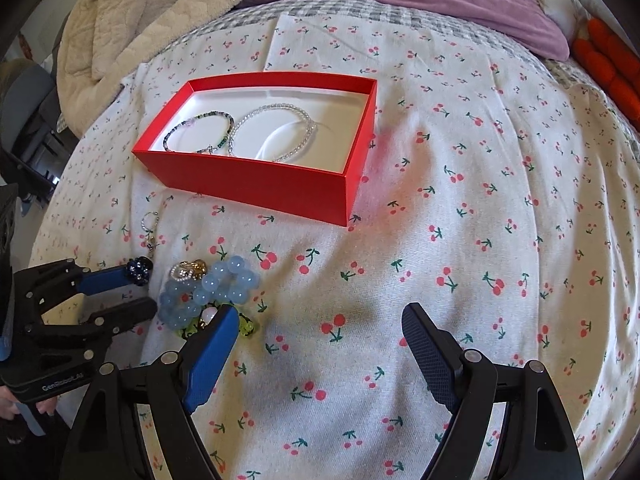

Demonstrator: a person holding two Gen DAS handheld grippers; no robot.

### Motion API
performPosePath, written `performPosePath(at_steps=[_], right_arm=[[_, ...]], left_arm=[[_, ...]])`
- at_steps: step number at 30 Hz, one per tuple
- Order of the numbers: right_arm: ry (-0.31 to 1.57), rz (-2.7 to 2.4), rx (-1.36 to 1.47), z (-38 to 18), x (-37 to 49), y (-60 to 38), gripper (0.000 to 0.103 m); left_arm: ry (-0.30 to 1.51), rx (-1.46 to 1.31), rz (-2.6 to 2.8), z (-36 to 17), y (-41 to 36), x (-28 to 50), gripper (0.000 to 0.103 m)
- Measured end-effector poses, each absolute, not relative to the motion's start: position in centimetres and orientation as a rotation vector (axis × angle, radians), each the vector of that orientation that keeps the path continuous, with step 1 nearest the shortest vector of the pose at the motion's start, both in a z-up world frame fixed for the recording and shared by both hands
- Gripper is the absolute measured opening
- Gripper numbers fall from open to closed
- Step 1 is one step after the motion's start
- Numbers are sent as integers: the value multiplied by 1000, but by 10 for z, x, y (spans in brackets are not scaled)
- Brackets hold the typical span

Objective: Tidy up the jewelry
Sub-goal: 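Grasp the black bow-shaped clip with the left tool, then grasp the light-blue bead bracelet with the right tool while the left tool holds the clip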

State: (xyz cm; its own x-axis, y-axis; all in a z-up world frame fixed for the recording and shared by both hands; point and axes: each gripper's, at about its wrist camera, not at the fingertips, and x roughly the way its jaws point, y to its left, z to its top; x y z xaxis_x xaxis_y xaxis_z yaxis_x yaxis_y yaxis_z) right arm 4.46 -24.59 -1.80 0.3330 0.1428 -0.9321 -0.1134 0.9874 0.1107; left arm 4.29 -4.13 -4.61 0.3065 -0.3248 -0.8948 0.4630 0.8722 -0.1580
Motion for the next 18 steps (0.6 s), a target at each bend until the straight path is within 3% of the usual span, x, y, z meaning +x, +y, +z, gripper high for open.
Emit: performPosePath(at_steps=[4,11,13,18], right_arm=[[1223,166,19,-20,49,-244,85],[1247,170,44,-27,59,-240,82],[1260,193,87,-27,63,-238,72],[1300,226,176,-33,71,-230,59]], left_arm=[[1153,149,-474,-49,-40,50,15],[1138,121,-436,-40,-28,56,15],[1139,112,-433,-39,-24,57,15],[1138,101,-435,-38,-18,55,15]])
